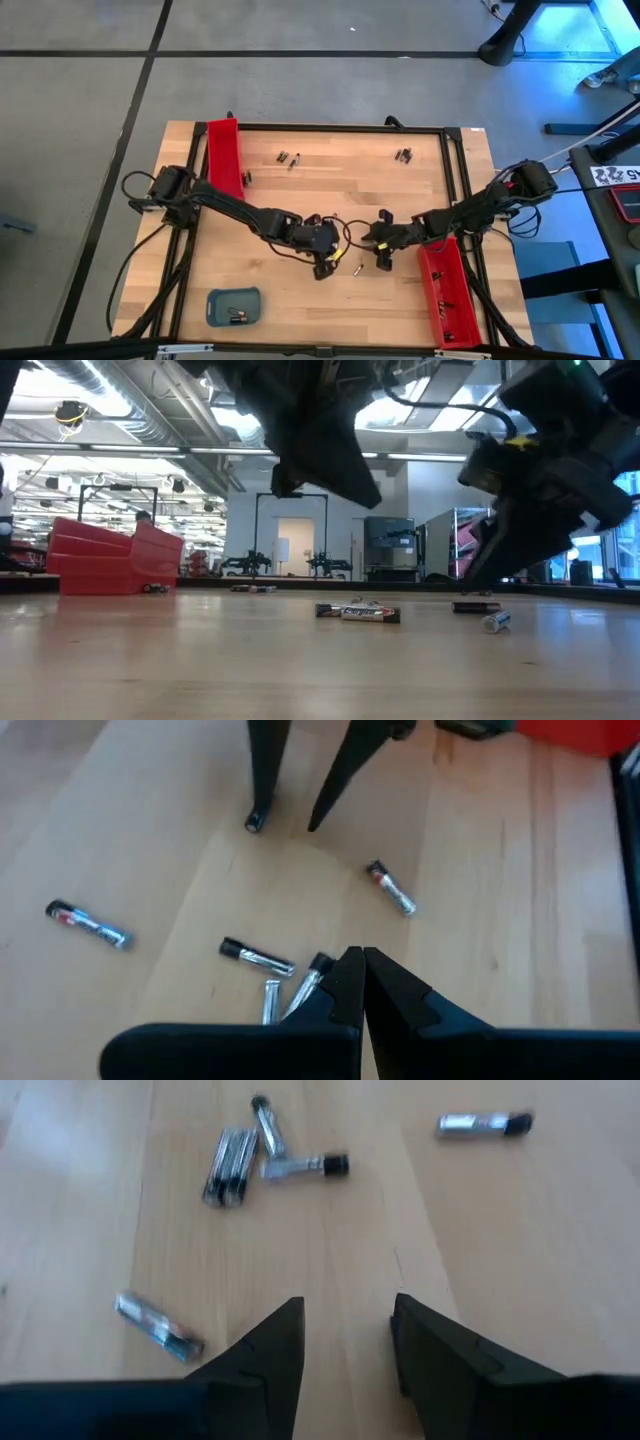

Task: Sort batteries
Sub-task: Put the small black battery into the bottom red bin

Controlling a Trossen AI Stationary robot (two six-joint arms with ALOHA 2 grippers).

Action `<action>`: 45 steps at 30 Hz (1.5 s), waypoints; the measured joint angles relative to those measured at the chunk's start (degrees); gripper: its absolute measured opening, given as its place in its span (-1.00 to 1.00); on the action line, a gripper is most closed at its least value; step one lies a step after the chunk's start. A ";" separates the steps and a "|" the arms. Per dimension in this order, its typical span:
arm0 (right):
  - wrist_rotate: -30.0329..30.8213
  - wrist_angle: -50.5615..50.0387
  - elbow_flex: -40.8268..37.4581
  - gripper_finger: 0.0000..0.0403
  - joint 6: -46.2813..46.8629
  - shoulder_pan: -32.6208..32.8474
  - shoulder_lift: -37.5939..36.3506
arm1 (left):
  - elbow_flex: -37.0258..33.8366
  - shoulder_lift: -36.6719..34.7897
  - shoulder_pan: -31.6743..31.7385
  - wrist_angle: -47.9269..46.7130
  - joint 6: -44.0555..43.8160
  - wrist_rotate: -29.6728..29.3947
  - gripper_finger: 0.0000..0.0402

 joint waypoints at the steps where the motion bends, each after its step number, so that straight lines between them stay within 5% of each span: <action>1: -0.06 -0.06 -0.72 -0.23 -0.41 0.08 0.00 | 0.04 -0.16 0.02 0.35 -0.82 -0.19 -1.00; 14: -1.48 8.08 -5.08 -0.23 -2.09 0.12 -4.20 | 0.07 -0.37 -0.11 0.28 -9.17 -0.96 -1.00; 23: 7.90 3.38 -7.19 -0.23 -2.67 -0.15 -7.65 | 0.07 -0.32 -0.11 -0.51 -10.26 -1.67 -0.98; 32: 3.00 15.87 -16.61 -0.23 -0.98 -3.80 -7.58 | 0.04 -0.30 -0.11 -0.53 -10.58 -2.03 -0.97; 45: 0.40 19.70 -17.33 -0.23 -5.61 -4.12 -3.73 | 0.04 -0.30 -0.11 -0.45 -10.50 -2.03 -0.97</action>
